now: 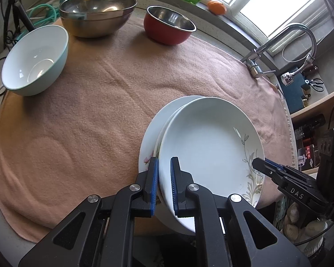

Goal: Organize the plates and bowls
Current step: 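Lower the leaf-pattern plate onto the floral plates and open the right tool, then move the right tool to the rim of the large steel bowl, then close the right tool on the large steel bowl rim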

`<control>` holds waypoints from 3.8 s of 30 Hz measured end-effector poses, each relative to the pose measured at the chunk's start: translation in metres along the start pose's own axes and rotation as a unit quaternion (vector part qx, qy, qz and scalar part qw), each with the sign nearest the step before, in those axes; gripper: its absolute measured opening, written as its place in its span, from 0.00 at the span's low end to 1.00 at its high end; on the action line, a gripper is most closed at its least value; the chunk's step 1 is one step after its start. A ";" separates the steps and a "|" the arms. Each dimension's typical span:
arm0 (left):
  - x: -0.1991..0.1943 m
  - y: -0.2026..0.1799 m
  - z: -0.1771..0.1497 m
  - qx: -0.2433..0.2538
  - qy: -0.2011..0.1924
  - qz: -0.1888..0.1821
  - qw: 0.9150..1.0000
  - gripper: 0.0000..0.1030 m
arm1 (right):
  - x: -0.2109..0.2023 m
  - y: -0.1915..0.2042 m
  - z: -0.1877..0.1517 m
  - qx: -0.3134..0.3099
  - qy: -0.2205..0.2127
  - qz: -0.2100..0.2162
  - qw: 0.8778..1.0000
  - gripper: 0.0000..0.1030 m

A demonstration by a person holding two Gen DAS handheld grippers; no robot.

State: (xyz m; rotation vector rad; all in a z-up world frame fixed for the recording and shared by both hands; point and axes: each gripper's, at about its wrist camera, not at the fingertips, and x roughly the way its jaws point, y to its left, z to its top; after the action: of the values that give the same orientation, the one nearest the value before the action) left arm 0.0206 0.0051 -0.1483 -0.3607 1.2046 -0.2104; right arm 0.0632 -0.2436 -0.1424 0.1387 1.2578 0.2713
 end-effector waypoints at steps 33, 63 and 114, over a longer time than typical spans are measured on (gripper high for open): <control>-0.033 0.043 0.005 -0.044 -0.039 0.010 0.998 0.09 | -0.028 0.021 0.016 -0.001 -0.076 0.057 0.996 0.25; -0.078 0.114 0.080 -0.048 -0.120 0.065 0.989 0.17 | -0.001 0.131 0.112 -0.049 -0.065 0.105 0.991 0.25; -0.005 0.152 0.215 -0.038 -0.098 0.093 0.990 0.17 | 0.128 0.170 0.240 0.008 -0.008 0.124 0.992 0.26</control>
State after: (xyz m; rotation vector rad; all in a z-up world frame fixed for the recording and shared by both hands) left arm 0.2150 0.1814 -0.1347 -0.3251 1.0455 0.0317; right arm 0.3059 -0.0338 -0.1442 0.3116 1.2280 0.4737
